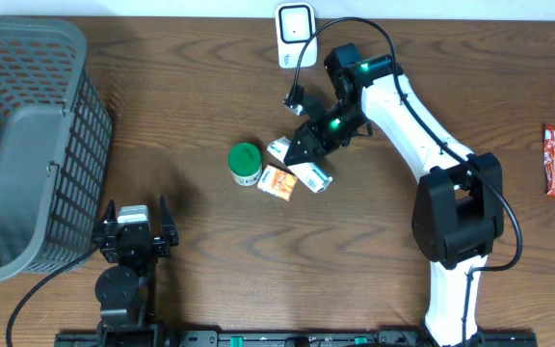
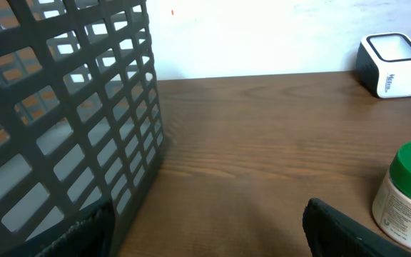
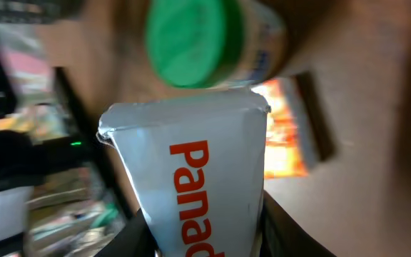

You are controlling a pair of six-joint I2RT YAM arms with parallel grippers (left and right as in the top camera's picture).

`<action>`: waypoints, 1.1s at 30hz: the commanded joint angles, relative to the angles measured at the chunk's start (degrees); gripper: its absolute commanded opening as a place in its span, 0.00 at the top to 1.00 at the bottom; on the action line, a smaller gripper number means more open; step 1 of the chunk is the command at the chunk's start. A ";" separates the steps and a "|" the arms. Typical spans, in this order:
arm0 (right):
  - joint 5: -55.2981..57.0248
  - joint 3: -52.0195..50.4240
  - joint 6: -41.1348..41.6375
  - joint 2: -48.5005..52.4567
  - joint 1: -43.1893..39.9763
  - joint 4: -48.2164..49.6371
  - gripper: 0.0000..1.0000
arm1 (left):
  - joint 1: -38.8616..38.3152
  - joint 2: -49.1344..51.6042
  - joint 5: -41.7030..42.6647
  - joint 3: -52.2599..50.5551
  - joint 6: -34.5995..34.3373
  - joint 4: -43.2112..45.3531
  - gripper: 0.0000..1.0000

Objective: Scan the item barcode
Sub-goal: 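Lift the Panadol box and hold it against the scanner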

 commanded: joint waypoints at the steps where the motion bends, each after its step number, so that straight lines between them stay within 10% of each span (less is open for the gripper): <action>1: -8.81 0.92 0.76 0.07 -0.79 -1.62 0.67 | -0.17 -0.17 -0.52 -1.22 -0.52 -1.81 0.15; 12: -4.90 0.92 1.64 0.07 -0.76 2.29 0.68 | -0.17 -0.17 -0.52 -1.22 -0.52 -1.81 0.15; 33: 48.37 5.60 1.49 2.67 1.90 52.00 0.69 | -0.17 -0.17 -0.55 -1.22 -0.52 -1.81 0.16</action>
